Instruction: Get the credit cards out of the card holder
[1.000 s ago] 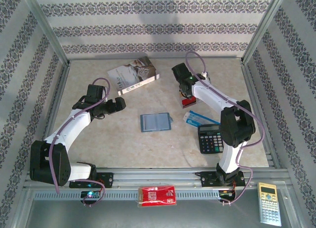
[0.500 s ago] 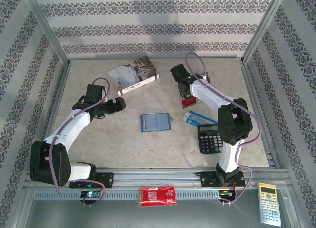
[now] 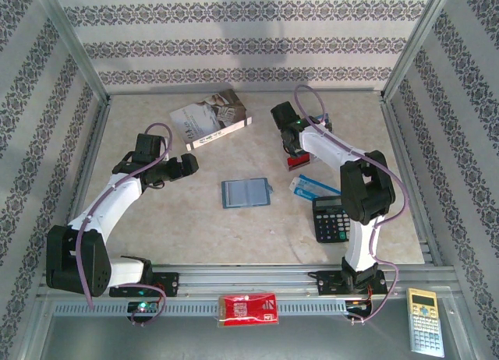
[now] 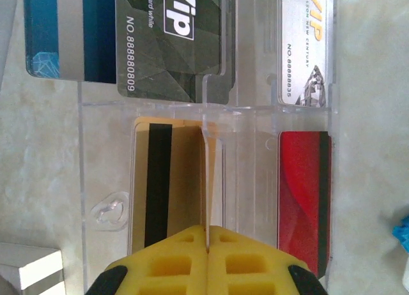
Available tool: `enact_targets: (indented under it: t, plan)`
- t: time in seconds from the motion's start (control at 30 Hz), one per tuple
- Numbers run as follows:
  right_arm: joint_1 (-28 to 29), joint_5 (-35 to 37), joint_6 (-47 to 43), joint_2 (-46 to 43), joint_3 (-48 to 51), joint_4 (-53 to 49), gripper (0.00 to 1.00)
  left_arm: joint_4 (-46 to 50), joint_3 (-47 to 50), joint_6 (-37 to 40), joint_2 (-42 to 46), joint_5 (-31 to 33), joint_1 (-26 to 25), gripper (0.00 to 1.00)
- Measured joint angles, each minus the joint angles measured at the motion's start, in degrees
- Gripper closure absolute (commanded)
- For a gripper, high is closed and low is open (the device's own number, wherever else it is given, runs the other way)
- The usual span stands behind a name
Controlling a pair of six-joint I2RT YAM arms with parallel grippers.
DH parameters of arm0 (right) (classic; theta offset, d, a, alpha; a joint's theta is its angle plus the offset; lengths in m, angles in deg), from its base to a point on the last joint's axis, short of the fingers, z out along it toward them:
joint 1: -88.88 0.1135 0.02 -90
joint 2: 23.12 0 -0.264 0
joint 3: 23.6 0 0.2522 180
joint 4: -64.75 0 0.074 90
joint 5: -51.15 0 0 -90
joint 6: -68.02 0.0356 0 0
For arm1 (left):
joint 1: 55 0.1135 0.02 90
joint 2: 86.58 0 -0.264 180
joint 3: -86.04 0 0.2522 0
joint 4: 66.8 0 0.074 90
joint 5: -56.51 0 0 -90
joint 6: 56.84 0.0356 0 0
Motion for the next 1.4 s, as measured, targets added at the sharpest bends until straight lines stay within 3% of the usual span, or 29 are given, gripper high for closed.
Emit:
enact_targets:
  t: [0.27, 1.07, 1.4]
  plan:
    - [0.0, -0.4, -0.5, 0.1, 0.0, 0.4, 0.80, 0.3, 0.0, 0.0, 0.0, 0.0, 0.0, 0.00]
    - [0.0, -2.1, -10.7, -1.7, -0.1, 7.0, 0.81, 0.3, 0.0, -0.1, 0.0, -1.1, 0.0, 0.00]
    - [1.1, -2.1, -19.3, -13.2, 7.0, 7.2, 0.62, 0.3, 0.0, -1.0, 0.0, -2.2, 0.0, 0.00]
